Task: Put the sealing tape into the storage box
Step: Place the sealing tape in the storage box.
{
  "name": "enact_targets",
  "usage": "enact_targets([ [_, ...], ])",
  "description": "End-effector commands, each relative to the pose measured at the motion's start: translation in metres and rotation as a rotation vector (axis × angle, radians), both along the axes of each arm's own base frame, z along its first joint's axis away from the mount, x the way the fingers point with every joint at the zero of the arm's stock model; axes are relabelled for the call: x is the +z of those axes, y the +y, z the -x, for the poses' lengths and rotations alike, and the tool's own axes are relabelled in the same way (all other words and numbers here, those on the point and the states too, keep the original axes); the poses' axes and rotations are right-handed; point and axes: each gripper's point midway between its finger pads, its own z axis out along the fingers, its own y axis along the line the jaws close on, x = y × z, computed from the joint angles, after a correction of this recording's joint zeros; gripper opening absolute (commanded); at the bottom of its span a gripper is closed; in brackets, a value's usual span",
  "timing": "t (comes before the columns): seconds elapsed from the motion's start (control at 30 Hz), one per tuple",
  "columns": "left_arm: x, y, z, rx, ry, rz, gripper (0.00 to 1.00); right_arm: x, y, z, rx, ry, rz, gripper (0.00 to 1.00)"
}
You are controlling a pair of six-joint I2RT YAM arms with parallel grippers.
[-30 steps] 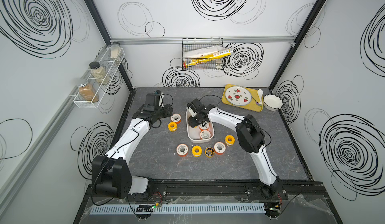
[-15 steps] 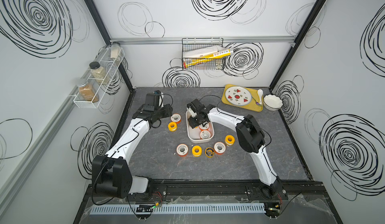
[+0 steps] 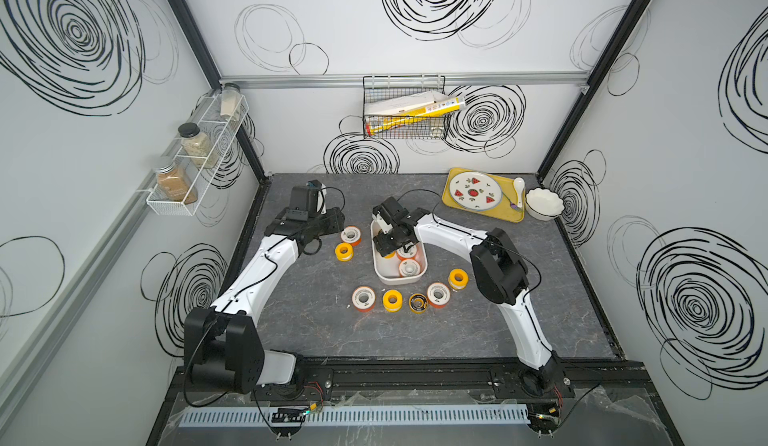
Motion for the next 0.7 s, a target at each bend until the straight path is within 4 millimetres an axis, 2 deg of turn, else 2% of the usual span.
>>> enact_targets([
  [0.0, 0.001, 0.003, -0.003, 0.008, -0.010, 0.013, 0.58, 0.043, 0.009, -0.003, -0.002, -0.068, -0.078, 0.72],
  [0.2, 0.000, 0.004, -0.004, 0.009, -0.007, 0.015, 0.58, 0.080, -0.003, -0.007, -0.042, -0.142, -0.117, 0.71],
  [0.43, -0.001, 0.004, -0.004, 0.009, -0.006, 0.016, 0.58, 0.119, -0.040, -0.008, -0.104, -0.199, -0.200, 0.70],
  [0.67, -0.006, 0.002, -0.004, -0.004, 0.012, 0.016, 0.58, 0.118, -0.105, -0.001, -0.177, -0.157, -0.285, 0.67],
])
